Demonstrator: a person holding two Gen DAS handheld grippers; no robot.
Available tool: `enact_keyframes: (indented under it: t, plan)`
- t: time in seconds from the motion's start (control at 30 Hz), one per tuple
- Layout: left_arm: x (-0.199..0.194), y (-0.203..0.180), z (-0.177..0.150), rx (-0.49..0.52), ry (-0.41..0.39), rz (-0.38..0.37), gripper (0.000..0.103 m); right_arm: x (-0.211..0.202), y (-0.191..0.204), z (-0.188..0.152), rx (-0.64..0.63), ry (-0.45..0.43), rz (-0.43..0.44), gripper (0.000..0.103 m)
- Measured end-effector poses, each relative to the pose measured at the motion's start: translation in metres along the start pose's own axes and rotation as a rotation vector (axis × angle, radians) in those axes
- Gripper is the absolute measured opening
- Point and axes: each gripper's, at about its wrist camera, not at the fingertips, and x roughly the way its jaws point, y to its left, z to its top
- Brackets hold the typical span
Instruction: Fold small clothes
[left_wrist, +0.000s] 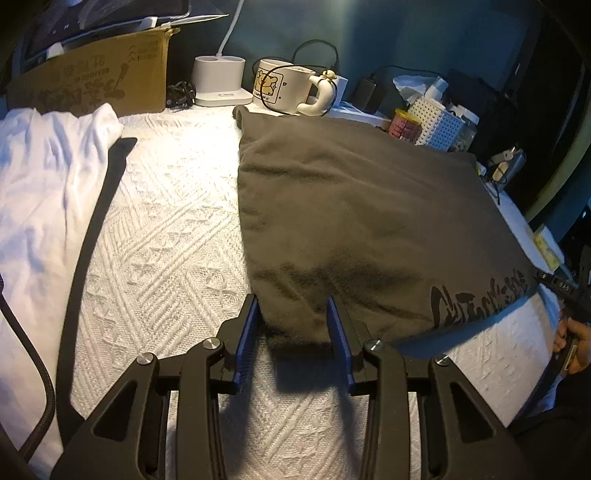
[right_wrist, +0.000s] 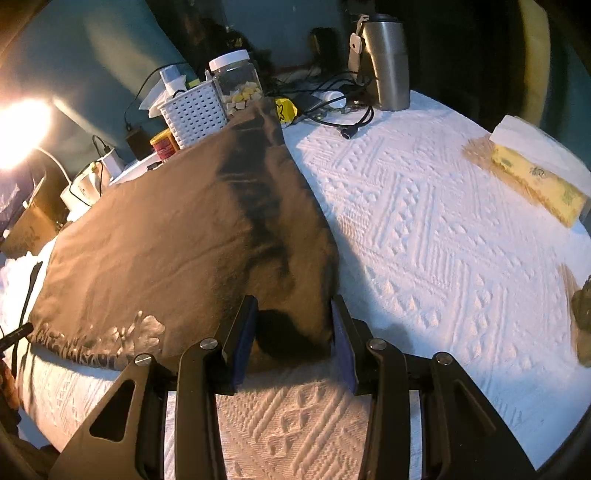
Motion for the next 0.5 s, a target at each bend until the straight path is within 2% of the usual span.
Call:
enact_keyframes:
  t: [0.07,0.13,0.17,0.2,0.33,0.5]
  plan:
    - [0.001,-0.003,-0.001,0.008,0.006,-0.006,0.016,0.0,0.003,-0.002,-0.012,-0.008,-0.014,0.042]
    - [0.0,-0.005,-0.002,-0.003,0.0,-0.006,0.01,0.0,0.006,-0.003,-0.026,-0.001,-0.012,0.039]
    - [-0.001,-0.005,-0.002,-0.006,-0.001,-0.003,0.01,0.0,0.006,-0.003,-0.032,0.005,-0.009,0.02]
    - [-0.002,-0.006,-0.002,-0.008,-0.001,0.0,0.01,0.0,0.006,-0.004,-0.038,0.013,-0.005,0.009]
    - [-0.011,-0.006,-0.002,-0.02,-0.006,0.001,0.009,-0.009,0.01,-0.006,-0.067,0.006,-0.004,0.007]
    - [-0.022,-0.007,-0.006,0.019,-0.008,-0.002,0.009,-0.029,0.019,-0.011,-0.117,0.002,-0.022,0.007]
